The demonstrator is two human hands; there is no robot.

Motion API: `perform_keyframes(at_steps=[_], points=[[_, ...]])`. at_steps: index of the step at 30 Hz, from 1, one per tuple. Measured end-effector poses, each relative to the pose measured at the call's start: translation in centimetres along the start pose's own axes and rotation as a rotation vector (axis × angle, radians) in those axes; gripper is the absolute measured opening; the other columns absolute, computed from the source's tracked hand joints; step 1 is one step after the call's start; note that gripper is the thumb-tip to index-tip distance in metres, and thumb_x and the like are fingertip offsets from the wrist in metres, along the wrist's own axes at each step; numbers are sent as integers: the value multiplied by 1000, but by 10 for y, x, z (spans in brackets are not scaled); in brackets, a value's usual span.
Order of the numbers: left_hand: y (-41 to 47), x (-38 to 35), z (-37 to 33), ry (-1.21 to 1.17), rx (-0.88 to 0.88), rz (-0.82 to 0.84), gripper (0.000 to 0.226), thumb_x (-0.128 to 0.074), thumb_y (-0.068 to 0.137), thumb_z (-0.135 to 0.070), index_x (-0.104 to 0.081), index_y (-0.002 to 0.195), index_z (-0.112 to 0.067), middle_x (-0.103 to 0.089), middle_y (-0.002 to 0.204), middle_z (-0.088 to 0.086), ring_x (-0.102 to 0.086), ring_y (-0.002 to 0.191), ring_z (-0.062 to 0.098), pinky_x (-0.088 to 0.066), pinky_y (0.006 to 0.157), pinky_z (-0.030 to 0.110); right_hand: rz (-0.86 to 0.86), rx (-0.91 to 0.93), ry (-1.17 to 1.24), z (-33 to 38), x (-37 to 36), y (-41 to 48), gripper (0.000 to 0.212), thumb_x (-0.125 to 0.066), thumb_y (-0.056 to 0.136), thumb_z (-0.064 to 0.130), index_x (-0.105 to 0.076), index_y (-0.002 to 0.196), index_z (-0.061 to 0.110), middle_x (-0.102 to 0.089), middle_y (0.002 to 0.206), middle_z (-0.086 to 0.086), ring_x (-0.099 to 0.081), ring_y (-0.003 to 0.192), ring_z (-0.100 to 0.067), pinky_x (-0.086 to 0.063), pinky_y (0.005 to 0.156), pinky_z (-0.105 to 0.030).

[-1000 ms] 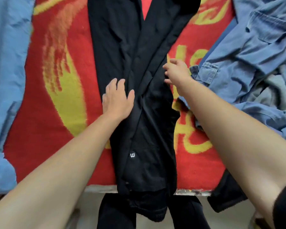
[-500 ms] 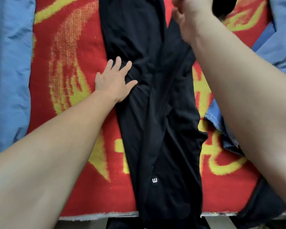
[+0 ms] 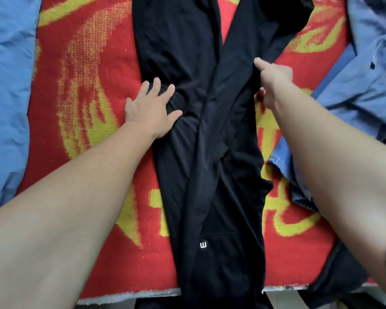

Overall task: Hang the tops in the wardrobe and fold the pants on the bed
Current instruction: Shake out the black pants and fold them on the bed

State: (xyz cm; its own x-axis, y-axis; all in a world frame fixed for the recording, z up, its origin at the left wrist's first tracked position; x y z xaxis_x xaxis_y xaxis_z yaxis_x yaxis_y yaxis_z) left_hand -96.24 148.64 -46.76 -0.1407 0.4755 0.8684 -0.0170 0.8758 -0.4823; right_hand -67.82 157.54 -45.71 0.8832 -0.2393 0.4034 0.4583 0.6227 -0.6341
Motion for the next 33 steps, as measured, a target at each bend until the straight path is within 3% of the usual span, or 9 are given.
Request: perform_keyframes(at_steps=[5,8,13,17,22,24,26,30,33], points=[[-23,14,-23,-248,128,-84,70,-43,86,-72,-42,143,-31,-25,157,12,-18,146,30,-21,112,64,172,67,71,29,-13,-6,73,-80,82,32,-45,144,13,-68,123,1,-71,97,-12,-58,88,-30],[-74,26,-80,-219,-56,-418,62,-49,79,-76,-62,102,-20,-55,107,11,-49,102,32,-41,81,45,236,49,163,34,-22,-14,58,-78,86,27,-54,135,8,-73,115,-2,-74,93,-14,-61,84,-33],[-90,-24,-116,-230,-130,-162,29,-55,92,-40,-65,110,-19,-57,101,-1,-53,94,20,-36,69,30,245,11,268,33,-29,-24,31,-68,94,30,-66,116,8,-77,101,-6,-75,89,-22,-62,79,-39],[-89,-21,-84,-702,70,-126,21,-59,79,-38,-73,92,-29,-67,88,-9,-59,86,14,-42,71,27,116,90,251,43,-21,-23,22,-50,101,30,-61,109,13,-71,114,-2,-70,100,-22,-58,83,-33],[-102,-29,1,-1444,514,-251,29,-58,73,-21,-52,45,-25,-40,45,-17,-34,46,-1,-30,45,17,203,452,56,98,-79,-58,22,-51,99,21,-43,79,17,-50,80,-16,-44,73,-14,-39,64,-27],[-108,-40,23,-1409,597,-212,32,-57,75,-19,-46,45,-22,-34,47,-16,-30,47,4,-27,45,23,474,434,-66,96,-133,-83,12,-51,100,25,-62,100,19,-69,108,-9,-61,91,-13,-52,68,-28],[-114,-50,37,-1317,651,-186,24,-56,75,-20,-47,54,-18,-35,54,-5,-32,53,13,-28,51,27,667,356,-220,78,-167,-99,38,-49,102,26,-51,138,15,-56,141,-7,-59,118,-20,-56,82,-31],[-112,-47,52,-1026,640,-183,13,-57,80,-25,-61,71,-16,-55,62,-9,-53,68,17,-41,67,31,509,498,-500,57,-163,-89,45,-46,96,10,-46,137,-8,-52,140,-23,-53,126,-34,-50,101,-45],[-93,-23,54,-850,544,-261,14,-57,84,-25,-65,94,-19,-64,86,-5,-58,92,23,-42,81,32,365,669,-644,54,-139,-75,46,-50,92,14,-58,137,10,-58,140,-8,-56,124,-16,-35,107,-18]])
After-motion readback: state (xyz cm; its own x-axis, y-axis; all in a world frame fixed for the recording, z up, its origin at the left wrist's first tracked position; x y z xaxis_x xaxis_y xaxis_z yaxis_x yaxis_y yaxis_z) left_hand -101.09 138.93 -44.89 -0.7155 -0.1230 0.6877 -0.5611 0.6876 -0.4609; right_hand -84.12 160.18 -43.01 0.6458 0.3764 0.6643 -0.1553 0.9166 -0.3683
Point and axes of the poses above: each hand's wrist, its own y-axis towards the middle knuckle, its own x-axis out of the back of the hand, z = x × y, the point moved 8 cm from there along y, towards the middle knuckle
